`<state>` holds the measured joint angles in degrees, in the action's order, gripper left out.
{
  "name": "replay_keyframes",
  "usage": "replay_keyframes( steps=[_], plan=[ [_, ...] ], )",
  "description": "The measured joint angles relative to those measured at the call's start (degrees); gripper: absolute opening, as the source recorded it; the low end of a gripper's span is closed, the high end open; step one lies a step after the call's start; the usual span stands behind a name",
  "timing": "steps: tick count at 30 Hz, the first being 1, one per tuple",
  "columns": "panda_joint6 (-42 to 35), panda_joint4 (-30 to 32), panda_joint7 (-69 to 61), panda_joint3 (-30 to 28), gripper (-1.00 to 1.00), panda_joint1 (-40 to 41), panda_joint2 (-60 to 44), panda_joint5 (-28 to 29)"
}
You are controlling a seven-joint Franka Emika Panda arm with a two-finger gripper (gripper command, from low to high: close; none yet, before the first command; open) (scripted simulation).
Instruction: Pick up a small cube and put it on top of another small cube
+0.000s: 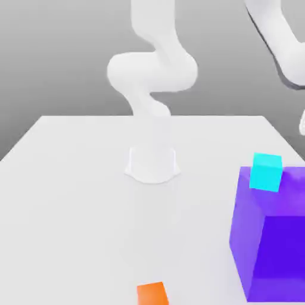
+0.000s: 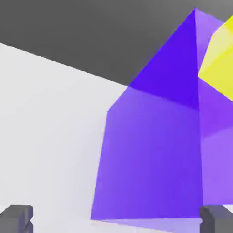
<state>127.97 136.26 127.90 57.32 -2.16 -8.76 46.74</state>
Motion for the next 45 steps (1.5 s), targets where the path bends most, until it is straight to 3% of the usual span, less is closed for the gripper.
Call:
replay_keyframes(
  steps=[20,25,43,44,45],
  plan=[
    [34.81,25.26,-5.74,3.02,0.0,17.65,5.01,-34.34],
    [37.48,24.99,-0.63,-2.09,0.0,14.59,2.09,-28.31],
    [42.79,19.69,23.09,-33.6,0.0,-10.08,-10.53,3.02],
    [42.99,19.38,24.36,-35.2,-1.0,-11.33,-11.15,4.69],
    [42.99,19.38,24.36,-35.2,-1.0,-11.33,-11.15,4.69]
  ],
)
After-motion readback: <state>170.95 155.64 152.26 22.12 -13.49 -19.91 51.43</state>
